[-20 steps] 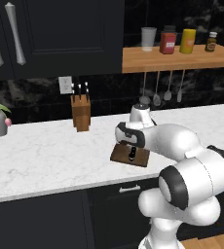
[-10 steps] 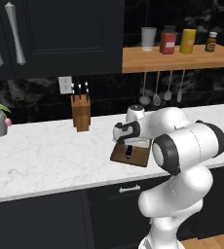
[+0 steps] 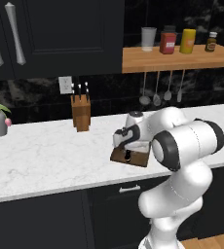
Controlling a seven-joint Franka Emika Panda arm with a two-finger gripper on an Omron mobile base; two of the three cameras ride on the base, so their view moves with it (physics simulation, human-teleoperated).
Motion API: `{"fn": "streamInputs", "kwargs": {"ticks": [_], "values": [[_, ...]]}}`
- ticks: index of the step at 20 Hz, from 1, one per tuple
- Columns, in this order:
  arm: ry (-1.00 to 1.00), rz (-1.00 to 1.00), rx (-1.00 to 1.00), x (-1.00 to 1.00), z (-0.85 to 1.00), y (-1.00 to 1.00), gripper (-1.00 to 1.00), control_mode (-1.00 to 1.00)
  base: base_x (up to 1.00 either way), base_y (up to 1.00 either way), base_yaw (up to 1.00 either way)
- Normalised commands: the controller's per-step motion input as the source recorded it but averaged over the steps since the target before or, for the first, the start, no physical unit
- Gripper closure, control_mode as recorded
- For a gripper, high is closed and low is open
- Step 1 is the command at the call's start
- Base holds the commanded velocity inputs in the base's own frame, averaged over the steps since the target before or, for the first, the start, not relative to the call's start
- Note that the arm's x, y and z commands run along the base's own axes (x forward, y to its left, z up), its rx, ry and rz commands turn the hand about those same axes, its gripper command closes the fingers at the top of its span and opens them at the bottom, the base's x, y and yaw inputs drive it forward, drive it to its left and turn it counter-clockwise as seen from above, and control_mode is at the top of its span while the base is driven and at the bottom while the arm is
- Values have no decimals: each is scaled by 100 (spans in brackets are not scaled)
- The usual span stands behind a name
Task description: Pick up the knife from the drawer and place it on the cutting board. Then place the meat from the plate to the cutting board.
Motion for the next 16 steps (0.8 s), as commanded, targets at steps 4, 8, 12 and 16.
{"fn": "streamInputs", "kwargs": {"ticks": [4, 8, 12, 16], "values": [[-22, 5, 0, -27, 39, -11, -100, -100, 0, 0, 0], [-17, 9, 0, -60, 94, -57, -100, -100, 0, 0, 0], [-4, 3, 0, -64, 72, -68, -100, -100, 0, 0, 0], [0, 0, 0, -34, 46, -88, -100, -100, 0, 0, 0]]}}
